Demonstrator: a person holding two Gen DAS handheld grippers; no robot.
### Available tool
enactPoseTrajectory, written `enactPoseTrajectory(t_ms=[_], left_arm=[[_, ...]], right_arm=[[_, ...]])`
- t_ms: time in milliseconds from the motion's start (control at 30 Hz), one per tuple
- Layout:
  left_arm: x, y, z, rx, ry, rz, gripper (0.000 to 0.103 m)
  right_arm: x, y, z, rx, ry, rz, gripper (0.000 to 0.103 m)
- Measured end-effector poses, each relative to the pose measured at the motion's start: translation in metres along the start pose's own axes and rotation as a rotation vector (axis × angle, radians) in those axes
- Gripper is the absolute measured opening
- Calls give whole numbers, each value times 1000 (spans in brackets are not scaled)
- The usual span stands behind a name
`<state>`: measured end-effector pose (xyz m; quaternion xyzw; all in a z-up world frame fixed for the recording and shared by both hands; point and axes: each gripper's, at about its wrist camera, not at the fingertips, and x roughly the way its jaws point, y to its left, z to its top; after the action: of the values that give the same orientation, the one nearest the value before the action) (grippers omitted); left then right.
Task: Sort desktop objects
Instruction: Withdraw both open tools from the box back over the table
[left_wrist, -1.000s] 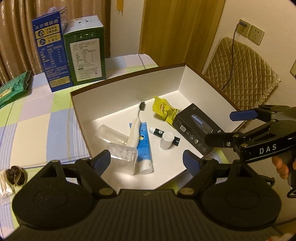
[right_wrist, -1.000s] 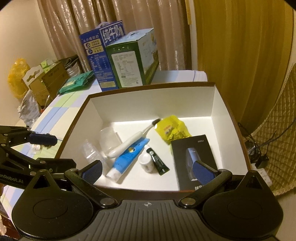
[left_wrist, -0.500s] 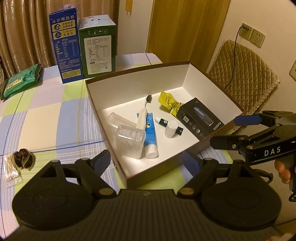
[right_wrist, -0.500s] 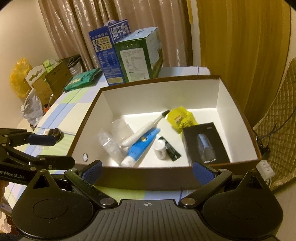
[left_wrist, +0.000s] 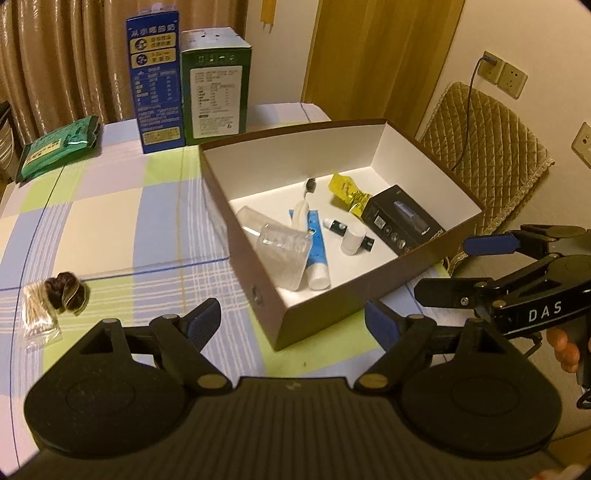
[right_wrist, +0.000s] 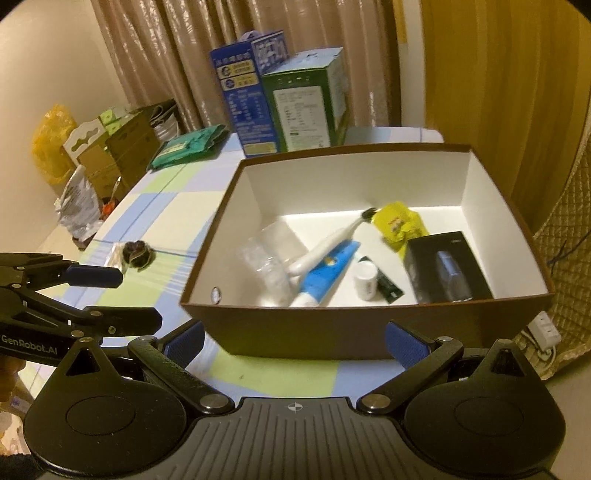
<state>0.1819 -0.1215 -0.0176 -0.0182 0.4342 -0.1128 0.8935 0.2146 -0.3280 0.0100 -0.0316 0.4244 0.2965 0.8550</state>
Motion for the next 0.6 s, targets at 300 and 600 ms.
enactPoseTrajectory(t_ms=[300,600], left_arm=[[-18,35,-20,-44,16,35,82],[-35,85,-49,-118,52,93,82]], right_arm=[[18,39,-14,-1,58,55,101],[45,82,-16,-9,109,105,101]])
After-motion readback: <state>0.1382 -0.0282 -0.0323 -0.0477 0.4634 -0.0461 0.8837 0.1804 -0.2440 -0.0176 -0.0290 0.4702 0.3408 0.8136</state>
